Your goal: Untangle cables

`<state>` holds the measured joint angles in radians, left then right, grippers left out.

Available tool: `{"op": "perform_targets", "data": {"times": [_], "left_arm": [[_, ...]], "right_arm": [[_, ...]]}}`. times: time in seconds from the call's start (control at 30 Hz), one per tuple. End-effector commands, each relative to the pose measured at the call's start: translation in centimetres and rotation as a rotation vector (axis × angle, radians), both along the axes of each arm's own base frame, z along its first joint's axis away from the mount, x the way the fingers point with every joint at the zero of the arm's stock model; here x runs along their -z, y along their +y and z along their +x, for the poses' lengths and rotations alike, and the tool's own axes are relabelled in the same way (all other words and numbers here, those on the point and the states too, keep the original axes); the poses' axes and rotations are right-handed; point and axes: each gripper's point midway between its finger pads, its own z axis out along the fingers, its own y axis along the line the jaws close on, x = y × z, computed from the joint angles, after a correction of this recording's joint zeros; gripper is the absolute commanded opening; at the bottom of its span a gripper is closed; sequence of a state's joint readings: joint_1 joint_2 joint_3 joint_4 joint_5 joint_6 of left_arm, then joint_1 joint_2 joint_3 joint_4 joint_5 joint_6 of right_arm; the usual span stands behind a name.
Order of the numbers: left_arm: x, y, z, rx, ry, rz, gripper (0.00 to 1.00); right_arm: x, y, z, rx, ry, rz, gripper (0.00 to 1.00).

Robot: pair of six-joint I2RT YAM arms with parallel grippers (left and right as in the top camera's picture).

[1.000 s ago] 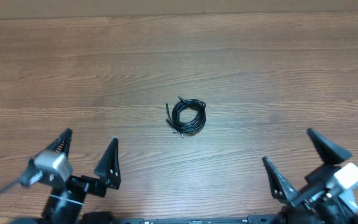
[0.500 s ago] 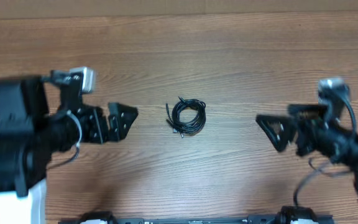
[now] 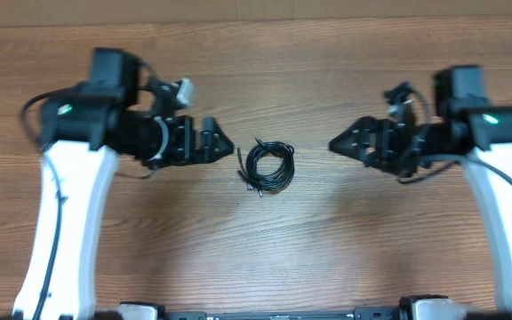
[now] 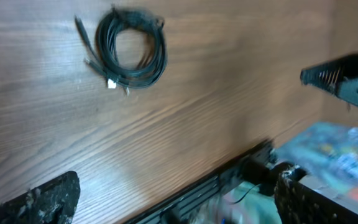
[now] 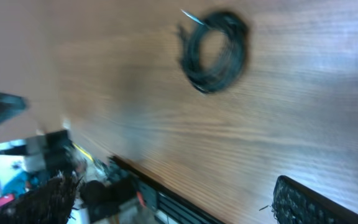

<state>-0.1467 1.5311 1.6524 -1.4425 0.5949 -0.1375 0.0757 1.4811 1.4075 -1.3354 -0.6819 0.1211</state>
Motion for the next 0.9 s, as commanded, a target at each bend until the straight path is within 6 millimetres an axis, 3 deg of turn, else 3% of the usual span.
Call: {"op": "perform_targets", "data": {"times": [0.0, 0.13, 0.3, 0.43, 0.57, 0.7, 0.87], "left_arm": [[2.7, -0.9, 1.3, 0.059, 0.022, 0.102, 1.0], [7.1, -1.7, 2.3, 0.101, 0.121, 0.192, 1.0], [12.2, -1.9, 3.5, 0.118, 0.24, 0.242, 1.0], [15.7, -2.2, 4.6, 0.117, 0.302, 0.246, 0.99], [18.3, -3.4, 4.1, 0.12, 0.415, 0.192, 0.99], [20.6, -4.3, 3.5, 0.137, 0.488, 0.179, 0.64], [22.7, -5.1, 3.4, 0.122, 0.528, 0.195, 0.61]], "right_arm": [[3.3, -0.1, 0.7, 0.014, 0.073, -0.18, 1.0], [7.3, 0.7, 1.4, -0.042, 0.113, -0.325, 1.0], [10.1, 2.2, 2.0, -0.082, 0.154, -0.342, 1.0], [11.6, 2.5, 3.0, -0.083, 0.16, -0.343, 1.0], [11.8, 2.7, 3.5, -0.039, 0.172, -0.338, 1.0], [11.8, 2.8, 3.9, 0.002, 0.178, -0.331, 1.0], [11.8, 2.9, 4.2, 0.013, 0.17, -0.326, 1.0]]}}
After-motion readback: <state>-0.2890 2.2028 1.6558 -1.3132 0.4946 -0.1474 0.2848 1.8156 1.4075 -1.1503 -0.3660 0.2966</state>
